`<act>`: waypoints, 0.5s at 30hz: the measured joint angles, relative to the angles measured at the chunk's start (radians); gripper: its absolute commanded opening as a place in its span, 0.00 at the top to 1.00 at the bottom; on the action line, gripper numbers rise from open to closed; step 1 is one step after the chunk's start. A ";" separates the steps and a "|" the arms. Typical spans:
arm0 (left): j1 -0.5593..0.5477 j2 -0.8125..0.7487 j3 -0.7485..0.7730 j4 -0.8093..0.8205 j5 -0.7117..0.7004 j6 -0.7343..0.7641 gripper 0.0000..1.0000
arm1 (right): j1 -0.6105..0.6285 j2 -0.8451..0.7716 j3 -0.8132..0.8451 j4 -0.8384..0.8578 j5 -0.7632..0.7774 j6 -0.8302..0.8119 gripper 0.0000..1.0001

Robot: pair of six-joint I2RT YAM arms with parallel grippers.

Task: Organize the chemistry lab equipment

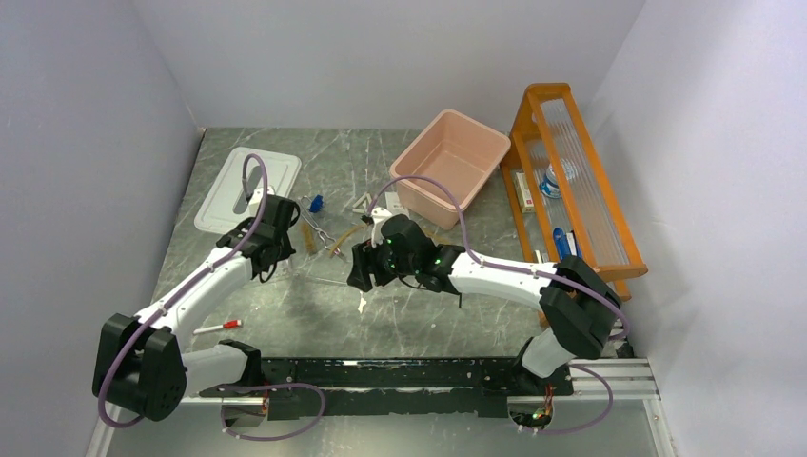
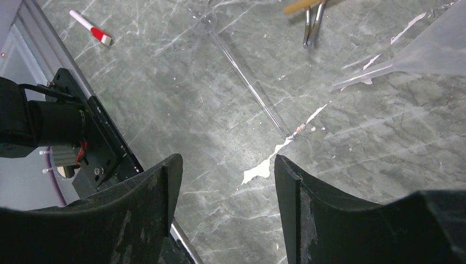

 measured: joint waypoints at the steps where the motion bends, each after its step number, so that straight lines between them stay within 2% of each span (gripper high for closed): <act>1: 0.002 0.001 0.000 0.000 0.000 0.000 0.83 | 0.000 0.000 0.000 0.000 0.000 0.000 0.35; 15: 0.031 0.043 0.000 0.011 0.033 -0.012 0.64 | 0.000 0.018 0.006 -0.006 -0.035 -0.018 0.35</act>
